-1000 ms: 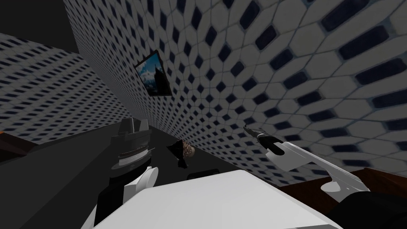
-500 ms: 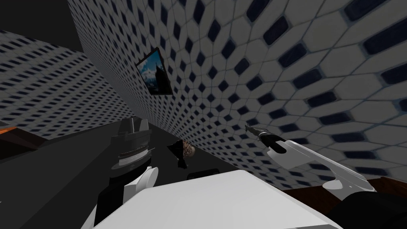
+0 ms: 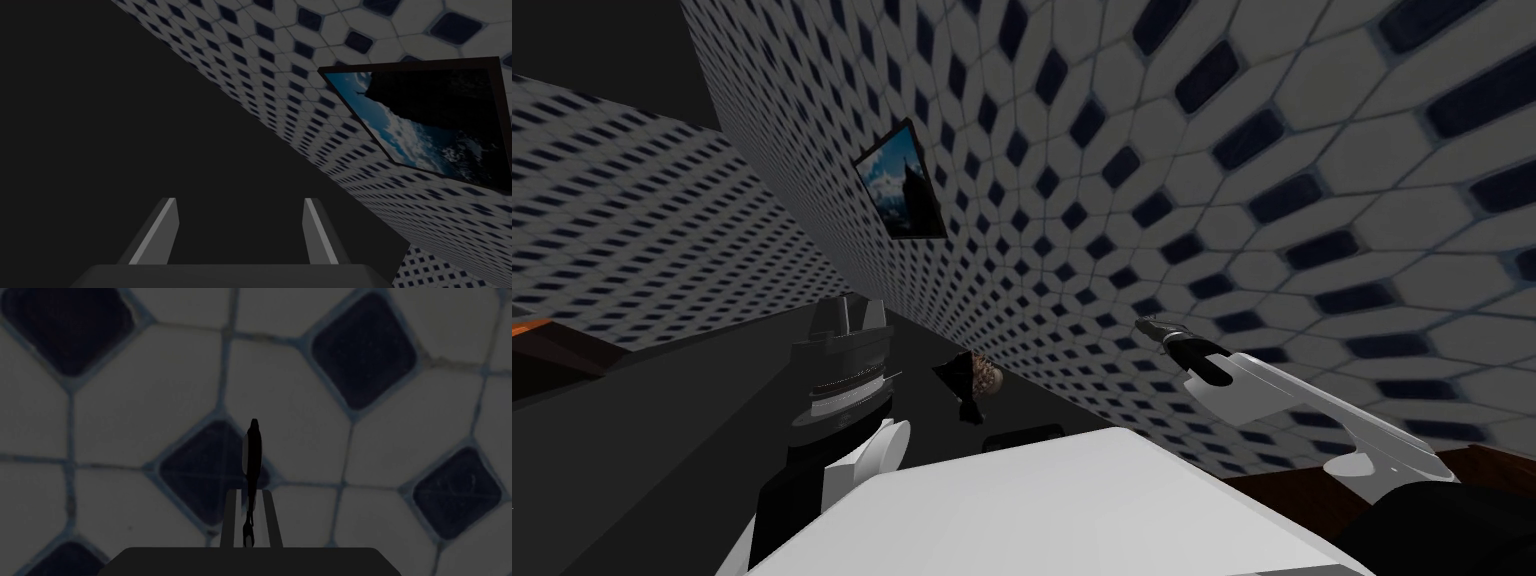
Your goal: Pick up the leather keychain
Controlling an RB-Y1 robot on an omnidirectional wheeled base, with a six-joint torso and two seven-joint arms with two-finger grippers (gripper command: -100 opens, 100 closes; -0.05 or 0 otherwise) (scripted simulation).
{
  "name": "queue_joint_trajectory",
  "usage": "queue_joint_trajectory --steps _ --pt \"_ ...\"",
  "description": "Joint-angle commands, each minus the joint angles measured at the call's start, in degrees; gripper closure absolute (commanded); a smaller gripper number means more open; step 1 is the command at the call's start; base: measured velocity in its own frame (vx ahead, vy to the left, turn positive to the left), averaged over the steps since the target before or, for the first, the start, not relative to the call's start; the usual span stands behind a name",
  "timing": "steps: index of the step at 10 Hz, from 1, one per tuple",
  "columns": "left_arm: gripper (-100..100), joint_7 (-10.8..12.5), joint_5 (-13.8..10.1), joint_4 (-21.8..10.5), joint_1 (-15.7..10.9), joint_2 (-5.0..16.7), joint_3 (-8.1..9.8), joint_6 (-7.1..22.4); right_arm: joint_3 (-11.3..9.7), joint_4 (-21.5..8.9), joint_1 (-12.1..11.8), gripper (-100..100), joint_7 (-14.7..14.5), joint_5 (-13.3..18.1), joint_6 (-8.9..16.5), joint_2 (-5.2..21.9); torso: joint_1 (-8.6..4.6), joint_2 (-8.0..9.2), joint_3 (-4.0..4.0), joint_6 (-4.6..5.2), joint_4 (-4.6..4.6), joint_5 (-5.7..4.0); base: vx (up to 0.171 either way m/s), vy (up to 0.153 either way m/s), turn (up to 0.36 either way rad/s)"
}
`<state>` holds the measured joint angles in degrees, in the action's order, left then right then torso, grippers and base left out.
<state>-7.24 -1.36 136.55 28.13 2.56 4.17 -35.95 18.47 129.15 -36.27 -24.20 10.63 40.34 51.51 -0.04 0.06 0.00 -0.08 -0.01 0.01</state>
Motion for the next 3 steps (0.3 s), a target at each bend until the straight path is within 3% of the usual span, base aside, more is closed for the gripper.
queue_joint_trajectory --steps 1,2,3 --pt "0 0.00 0.00 0.00 0.00 0.00 0.00 0.00 0.00 0.00 0.00 0 0.00 0.00 0.00 0.00 0.00 0.00 0.00 0.00 0.00 0.00 0.000 0.000 0.000" --pt "0 0.00 0.00 0.00 0.00 0.00 0.00 0.00 0.00 0.00 0.00 100 0.00 0.00 0.00 0.00 0.01 0.00 0.00 0.00 0.00 0.00 0.000 0.000 0.000" --pt "0 0.00 0.00 0.00 0.00 0.00 0.00 0.00 -0.01 0.00 0.00 0 0.01 -0.01 0.01 -0.01 0.02 -0.01 0.00 0.00 0.00 0.01 0.000 0.000 0.000"
